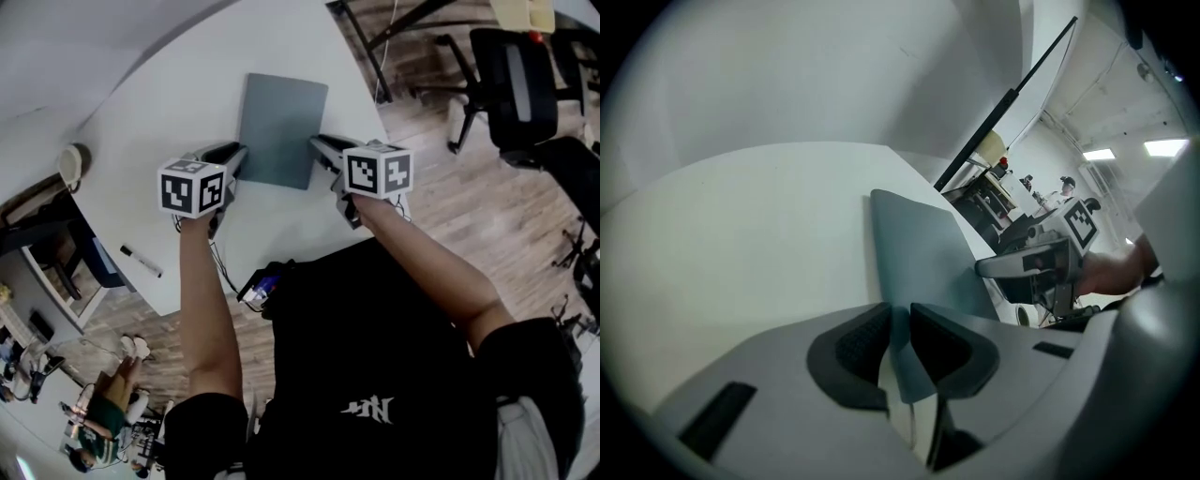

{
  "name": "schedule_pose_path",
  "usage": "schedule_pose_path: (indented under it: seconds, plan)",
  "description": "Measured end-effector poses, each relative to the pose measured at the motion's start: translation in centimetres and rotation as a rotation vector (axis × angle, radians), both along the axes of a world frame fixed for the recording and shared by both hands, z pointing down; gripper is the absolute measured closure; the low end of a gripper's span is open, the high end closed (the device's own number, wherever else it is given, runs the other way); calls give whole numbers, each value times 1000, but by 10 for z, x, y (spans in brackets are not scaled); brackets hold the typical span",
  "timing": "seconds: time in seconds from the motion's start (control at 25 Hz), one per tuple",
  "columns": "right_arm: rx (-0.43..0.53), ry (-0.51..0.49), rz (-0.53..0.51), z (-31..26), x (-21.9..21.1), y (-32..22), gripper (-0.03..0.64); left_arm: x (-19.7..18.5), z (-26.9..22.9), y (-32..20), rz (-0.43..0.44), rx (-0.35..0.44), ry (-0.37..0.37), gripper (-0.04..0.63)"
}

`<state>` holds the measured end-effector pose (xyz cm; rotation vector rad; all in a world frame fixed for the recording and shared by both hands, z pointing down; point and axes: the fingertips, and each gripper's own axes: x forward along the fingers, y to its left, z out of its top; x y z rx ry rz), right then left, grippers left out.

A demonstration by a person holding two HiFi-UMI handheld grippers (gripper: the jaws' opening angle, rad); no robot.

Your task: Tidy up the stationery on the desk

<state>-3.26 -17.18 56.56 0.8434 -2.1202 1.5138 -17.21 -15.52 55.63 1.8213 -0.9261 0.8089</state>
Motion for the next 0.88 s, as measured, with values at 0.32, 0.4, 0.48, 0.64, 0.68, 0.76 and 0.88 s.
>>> schedule_pose_path:
  seconds: [0.32, 0.4, 0.48, 0.64, 0.68, 0.76, 0.88]
  plan:
    - [125, 68, -143, -4, 12, -37, 545, 20, 1, -6, -62, 0, 55, 522]
    - [146, 77, -181, -5, 15, -45, 545, 25, 1, -9, -71, 0, 60, 522]
    - [169, 90, -212, -6, 17, -55, 543, 30, 1, -13, -76, 3, 62, 522]
    - [202, 109, -253, -7, 18, -72, 545, 36, 1, -22, -94, 10, 66, 522]
    - [210, 115, -263, -7, 19, -76, 545, 38, 1, -24, -99, 12, 68, 522]
    - [227, 127, -287, -5, 21, -84, 545, 41, 1, -29, -105, 13, 69, 520]
    - [255, 143, -321, -5, 23, -99, 544, 47, 2, -39, -108, 14, 66, 518]
